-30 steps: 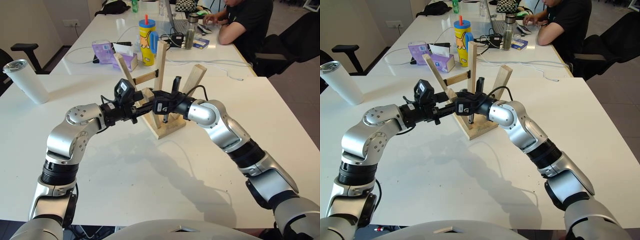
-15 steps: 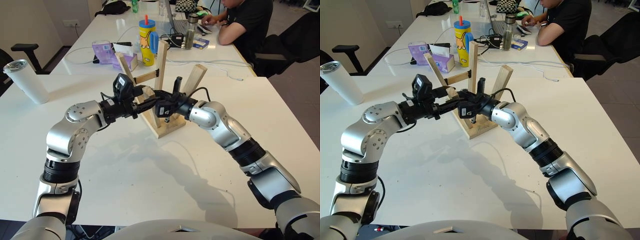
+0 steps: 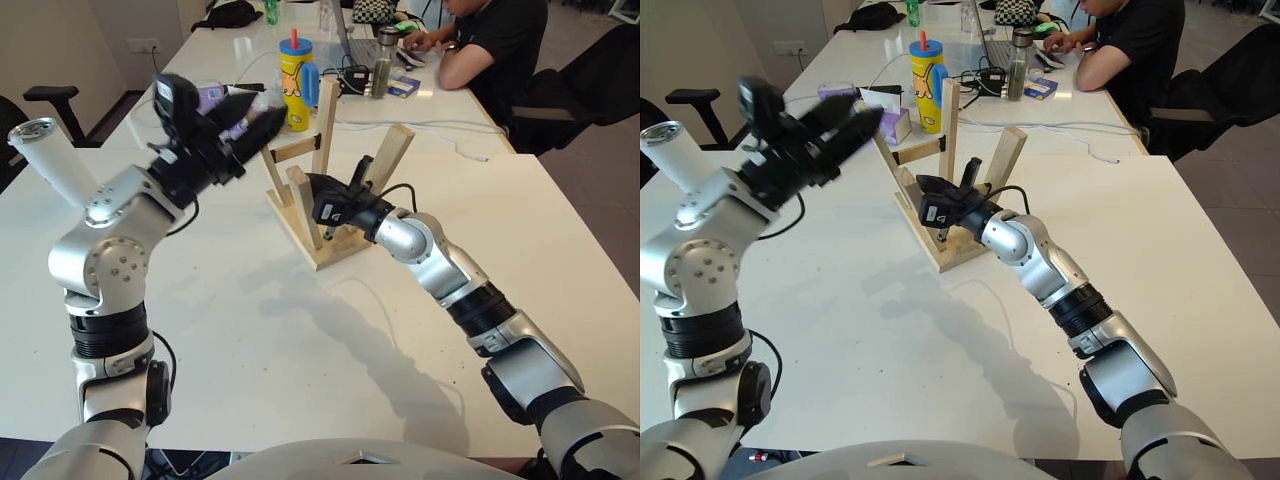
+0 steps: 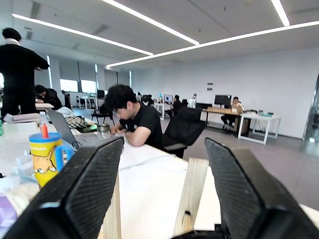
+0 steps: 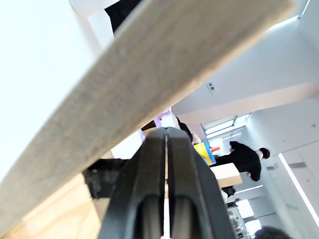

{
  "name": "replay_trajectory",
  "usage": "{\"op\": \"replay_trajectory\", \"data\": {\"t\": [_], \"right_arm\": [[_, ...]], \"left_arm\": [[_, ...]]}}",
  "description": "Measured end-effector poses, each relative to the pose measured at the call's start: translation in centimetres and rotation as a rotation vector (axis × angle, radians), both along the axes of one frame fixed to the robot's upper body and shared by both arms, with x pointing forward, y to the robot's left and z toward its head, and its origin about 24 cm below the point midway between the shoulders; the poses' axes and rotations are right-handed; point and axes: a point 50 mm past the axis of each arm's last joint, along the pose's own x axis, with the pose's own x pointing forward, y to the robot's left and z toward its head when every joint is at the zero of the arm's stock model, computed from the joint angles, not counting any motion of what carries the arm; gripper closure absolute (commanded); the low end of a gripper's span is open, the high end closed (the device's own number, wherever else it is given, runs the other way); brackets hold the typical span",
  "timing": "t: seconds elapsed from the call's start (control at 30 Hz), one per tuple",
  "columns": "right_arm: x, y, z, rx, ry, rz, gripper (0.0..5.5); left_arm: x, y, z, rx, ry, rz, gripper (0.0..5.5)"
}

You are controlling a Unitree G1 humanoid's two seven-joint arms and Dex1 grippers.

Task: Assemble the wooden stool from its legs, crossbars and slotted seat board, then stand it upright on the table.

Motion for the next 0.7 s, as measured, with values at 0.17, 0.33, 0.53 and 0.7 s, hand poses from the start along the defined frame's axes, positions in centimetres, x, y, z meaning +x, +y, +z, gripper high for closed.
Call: {"op": "replay_trajectory", "data": {"t": [0.17, 0.33, 0.53, 0.7], "right_arm": [[0.6, -2.8, 1.6, 0.126, 0.1, -0.18, 5.5], [1.5, -3.8, 9.6, 0.429, -0.193, -0.271, 5.5], [0.3, -4.1, 19.0, 0.647, -0.45, -0.191, 5.5], [0.9, 0.1, 8.0, 0.163, -0.068, 0.006, 5.5]], "left_arm": [[0.0, 0.9, 0.5, -0.048, -0.002, 0.068, 2.47], [0.1, 1.0, 0.2, -0.065, -0.004, 0.087, 2.47], [0.1, 0.8, -1.3, -0.065, 0.04, 0.096, 2.47], [0.0, 0.6, -1.7, -0.065, 0.049, 0.098, 2.47]]}}
